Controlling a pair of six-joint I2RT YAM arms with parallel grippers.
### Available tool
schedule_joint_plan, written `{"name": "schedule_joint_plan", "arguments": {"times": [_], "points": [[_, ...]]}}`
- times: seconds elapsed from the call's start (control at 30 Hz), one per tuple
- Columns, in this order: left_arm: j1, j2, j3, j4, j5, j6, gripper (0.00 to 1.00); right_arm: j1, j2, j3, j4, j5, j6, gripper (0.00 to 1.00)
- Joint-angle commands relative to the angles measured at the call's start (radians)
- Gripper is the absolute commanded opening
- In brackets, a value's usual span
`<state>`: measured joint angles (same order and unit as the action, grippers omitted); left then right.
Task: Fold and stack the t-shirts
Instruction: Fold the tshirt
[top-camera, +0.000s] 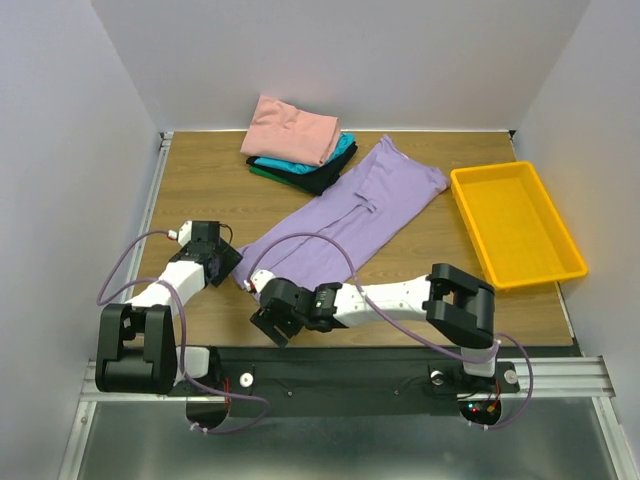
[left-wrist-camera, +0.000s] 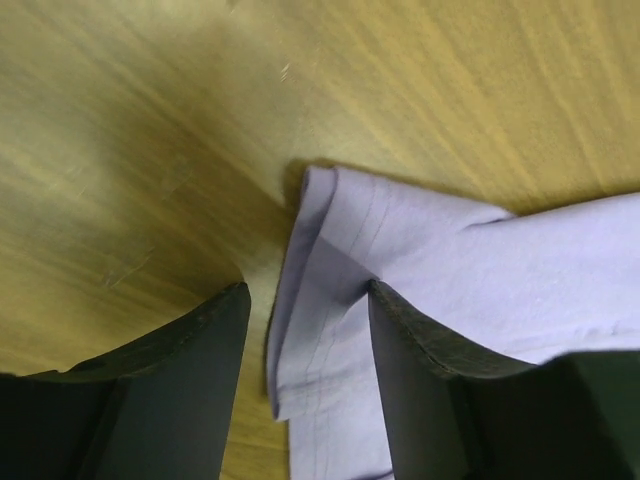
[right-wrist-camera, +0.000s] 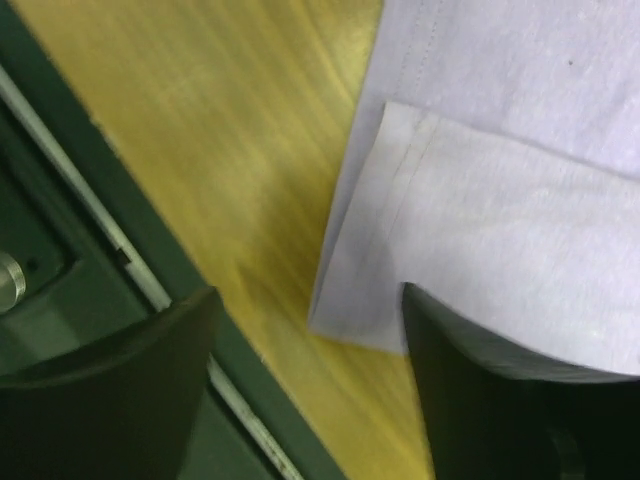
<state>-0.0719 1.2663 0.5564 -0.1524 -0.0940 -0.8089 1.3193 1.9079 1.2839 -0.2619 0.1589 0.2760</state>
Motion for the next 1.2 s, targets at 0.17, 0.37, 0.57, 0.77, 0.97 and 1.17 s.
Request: {"name": "schedule_joint_plan", "arguments": {"times": [0.17,0.37,0.57,0.77,0.97,1.17], "points": [[0.015,0.091,-0.007,0.031,0.013,0.048,0.36,-0.002,0.102,0.069,-0.013,0.041,0.014,0.66],[0.015,0.059,-0.036,0.031,0.031,0.047,0.00,-0.002,0.111,0.057,-0.019,0.042,0.043,0.36],[0.014,-0.128,-0.087,-0.062,-0.038,-0.015,0.00,0.015,0.077,0.057,-0.017,-0.076,0.037,0.14],[0.014,-0.405,-0.102,-0.199,-0.098,-0.128,0.00,0.073,0.036,0.074,-0.014,-0.075,0.037,0.00],[0.014,-0.551,-0.064,-0.150,-0.033,-0.102,0.00,0.074,-0.023,0.055,-0.019,0.076,0.089,0.00],[0.012,-0.484,-0.029,-0.115,0.043,-0.078,0.00,0.055,-0.107,0.026,-0.020,0.175,0.112,0.00]]}}
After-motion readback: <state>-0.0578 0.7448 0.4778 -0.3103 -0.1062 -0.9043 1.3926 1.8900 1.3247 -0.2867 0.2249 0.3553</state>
